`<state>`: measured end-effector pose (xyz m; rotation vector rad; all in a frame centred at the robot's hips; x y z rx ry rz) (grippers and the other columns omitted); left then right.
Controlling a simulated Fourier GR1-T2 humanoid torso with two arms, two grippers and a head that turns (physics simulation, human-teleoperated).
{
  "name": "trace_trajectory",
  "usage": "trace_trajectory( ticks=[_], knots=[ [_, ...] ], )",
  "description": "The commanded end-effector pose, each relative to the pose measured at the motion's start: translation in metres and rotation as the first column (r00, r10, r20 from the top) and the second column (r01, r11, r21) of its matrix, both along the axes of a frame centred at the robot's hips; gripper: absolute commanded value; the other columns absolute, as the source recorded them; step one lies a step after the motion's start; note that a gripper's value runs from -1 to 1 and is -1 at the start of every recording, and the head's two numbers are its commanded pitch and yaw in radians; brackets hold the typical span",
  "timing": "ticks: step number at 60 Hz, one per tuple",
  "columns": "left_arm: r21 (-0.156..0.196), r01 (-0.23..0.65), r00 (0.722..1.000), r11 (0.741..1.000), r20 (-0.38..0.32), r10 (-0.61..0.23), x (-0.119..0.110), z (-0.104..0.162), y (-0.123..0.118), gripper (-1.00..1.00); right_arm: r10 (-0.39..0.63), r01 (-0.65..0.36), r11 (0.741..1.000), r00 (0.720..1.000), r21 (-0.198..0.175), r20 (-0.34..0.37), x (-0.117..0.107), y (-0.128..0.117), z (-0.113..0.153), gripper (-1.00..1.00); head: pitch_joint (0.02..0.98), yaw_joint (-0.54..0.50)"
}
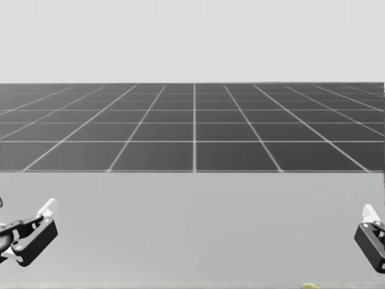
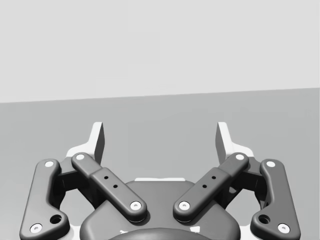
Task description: Look at the card. If it is red, pick the object on the left. If it is green, pick the object on the right.
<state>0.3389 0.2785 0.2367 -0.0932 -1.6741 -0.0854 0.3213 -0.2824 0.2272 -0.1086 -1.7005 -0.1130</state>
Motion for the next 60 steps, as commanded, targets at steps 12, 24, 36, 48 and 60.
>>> trace_trajectory(
  ticks=[12, 24, 36, 48, 60],
  knots=[
    [0.006, 0.003, 1.000, 1.000, 0.005, -0.004, 0.0008, 0.0006, 0.0008, -1.00, -0.062, 0.064, 0.996, 0.997, -0.062, 0.045, 0.0029, -0.0027, -0.0006, -1.00, 0.627, 0.01],
    [0.008, 0.006, 1.000, 1.000, 0.012, -0.006, 0.0008, 0.0013, 0.0010, -1.00, -0.064, 0.071, 0.992, 0.995, -0.104, 0.072, 0.0027, -0.0028, -0.0023, -1.00, 0.781, 0.02],
    [0.008, 0.008, 1.000, 1.000, 0.013, -0.008, 0.0011, 0.0018, 0.0008, -1.00, -0.064, 0.073, 0.990, 0.995, -0.122, 0.079, 0.0025, -0.0021, -0.0028, -1.00, 0.843, 0.03],
    [0.004, 0.007, 1.000, 1.000, 0.015, -0.007, 0.0004, 0.0026, 0.0010, -1.00, -0.065, 0.075, 0.988, 0.995, -0.134, 0.077, 0.0020, -0.0008, -0.0036, -1.00, 0.843, 0.04],
    [0.002, 0.004, 1.000, 1.000, 0.015, -0.004, -0.0002, 0.0030, 0.0012, -1.00, -0.056, 0.065, 0.988, 0.996, -0.138, 0.070, 0.0011, 0.0002, -0.0041, -1.00, 0.853, 0.10]
  ],
)
